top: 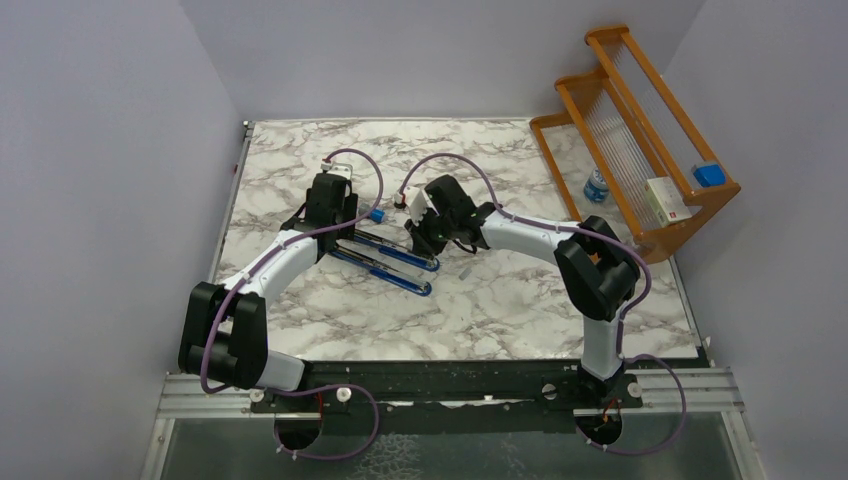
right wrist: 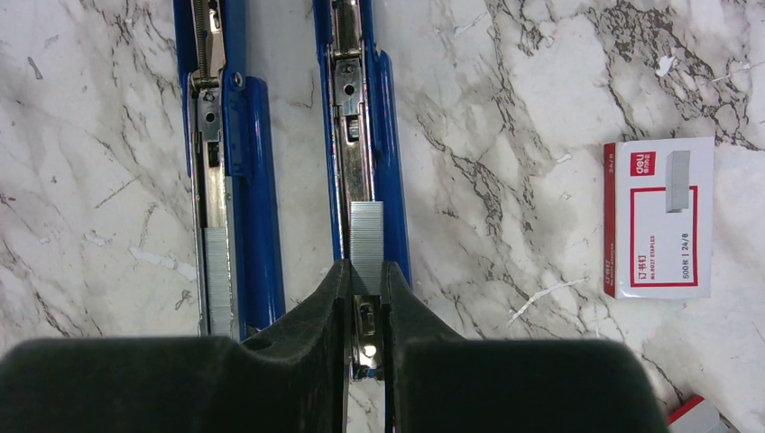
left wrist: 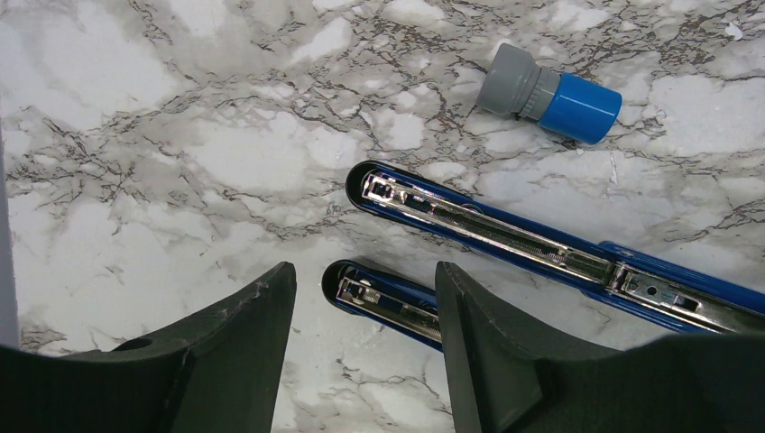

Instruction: Load the staples into the stapler

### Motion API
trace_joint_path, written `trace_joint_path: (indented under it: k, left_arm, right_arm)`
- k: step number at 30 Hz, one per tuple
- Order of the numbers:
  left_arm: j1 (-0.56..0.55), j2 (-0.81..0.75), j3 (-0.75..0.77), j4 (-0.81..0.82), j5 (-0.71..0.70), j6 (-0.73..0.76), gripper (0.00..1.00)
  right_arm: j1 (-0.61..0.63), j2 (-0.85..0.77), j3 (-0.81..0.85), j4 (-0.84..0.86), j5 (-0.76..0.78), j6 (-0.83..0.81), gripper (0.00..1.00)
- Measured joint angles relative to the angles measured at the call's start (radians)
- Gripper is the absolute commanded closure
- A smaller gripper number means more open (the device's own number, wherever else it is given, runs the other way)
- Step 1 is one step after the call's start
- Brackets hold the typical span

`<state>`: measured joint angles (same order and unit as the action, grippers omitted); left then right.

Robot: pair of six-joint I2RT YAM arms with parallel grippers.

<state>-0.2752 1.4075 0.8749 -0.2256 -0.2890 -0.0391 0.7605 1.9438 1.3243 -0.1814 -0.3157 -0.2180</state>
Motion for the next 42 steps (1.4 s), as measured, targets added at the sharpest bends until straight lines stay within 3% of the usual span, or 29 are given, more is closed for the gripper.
trace_joint_path:
  k: [42]
  left_arm:
    - [0.000, 0.000, 0.000, 0.000, 0.000, 0.000, 0.39]
  right_arm:
    - [0.032, 0.006, 0.012, -0.026, 0.013, 0.008, 0.99]
